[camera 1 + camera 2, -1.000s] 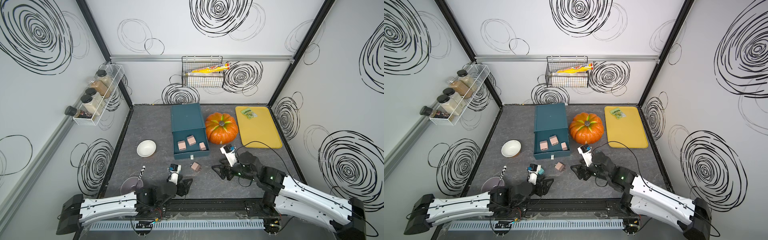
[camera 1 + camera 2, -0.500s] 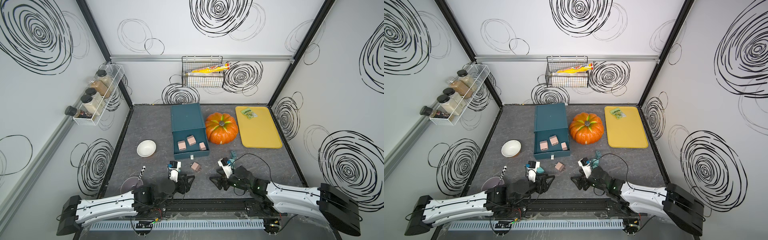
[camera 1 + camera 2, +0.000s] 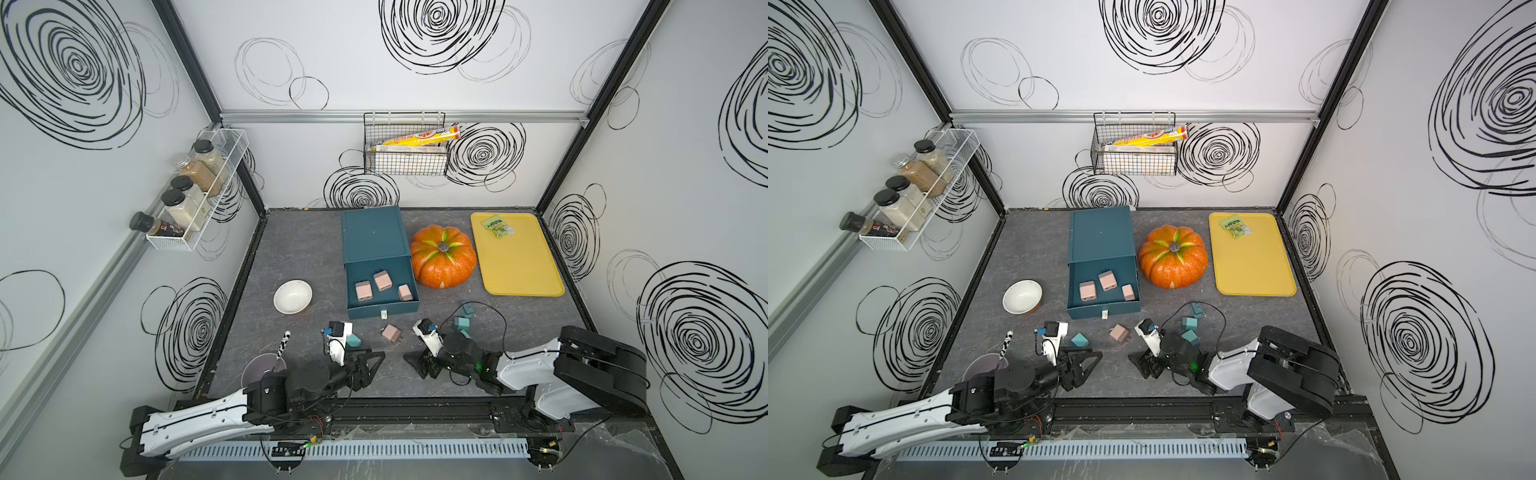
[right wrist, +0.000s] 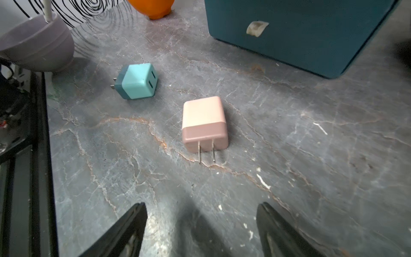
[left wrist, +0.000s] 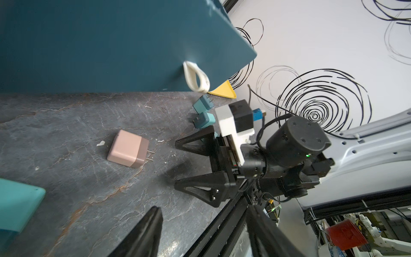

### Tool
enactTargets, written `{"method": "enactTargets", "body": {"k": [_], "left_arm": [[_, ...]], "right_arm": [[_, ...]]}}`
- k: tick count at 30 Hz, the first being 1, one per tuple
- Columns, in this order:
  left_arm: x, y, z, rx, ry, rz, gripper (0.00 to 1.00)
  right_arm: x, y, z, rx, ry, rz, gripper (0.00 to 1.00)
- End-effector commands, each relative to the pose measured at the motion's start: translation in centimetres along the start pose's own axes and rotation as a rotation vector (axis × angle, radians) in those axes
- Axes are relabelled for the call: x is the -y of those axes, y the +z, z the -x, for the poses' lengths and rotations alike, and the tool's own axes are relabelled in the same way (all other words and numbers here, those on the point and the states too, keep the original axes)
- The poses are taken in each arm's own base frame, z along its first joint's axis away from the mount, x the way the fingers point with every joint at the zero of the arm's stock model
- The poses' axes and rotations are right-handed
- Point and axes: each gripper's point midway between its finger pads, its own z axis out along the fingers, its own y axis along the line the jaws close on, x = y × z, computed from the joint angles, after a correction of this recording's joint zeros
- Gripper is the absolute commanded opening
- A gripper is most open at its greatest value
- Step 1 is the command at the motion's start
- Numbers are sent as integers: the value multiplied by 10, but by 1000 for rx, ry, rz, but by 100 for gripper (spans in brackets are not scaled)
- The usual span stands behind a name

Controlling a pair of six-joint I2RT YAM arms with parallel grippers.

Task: Place the plugs into the drawer by color
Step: Pick up the plug from the center of the board.

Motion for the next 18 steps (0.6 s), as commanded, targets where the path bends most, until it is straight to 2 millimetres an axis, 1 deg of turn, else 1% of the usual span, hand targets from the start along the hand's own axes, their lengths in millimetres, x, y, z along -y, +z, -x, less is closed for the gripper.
{"method": "enactTargets", "body": {"k": [1, 4, 11, 14, 18], "left_arm": [[7, -6, 5, -2, -11, -15, 67], [4, -8, 9, 5, -6, 8, 67], [5, -12, 13, 20, -2, 5, 67], [0, -14, 13, 24, -5, 24, 68], [-1, -16, 13, 29, -9, 20, 68]], "right_arm": [[-11, 13, 16, 28, -55, 38, 85], [-9, 22, 10, 11, -72, 26, 85], [-9, 46, 7, -33, -124, 17, 85], [-6, 56, 4, -54, -140, 4, 84], [-2, 72, -3, -96, -166, -28, 82]]}}
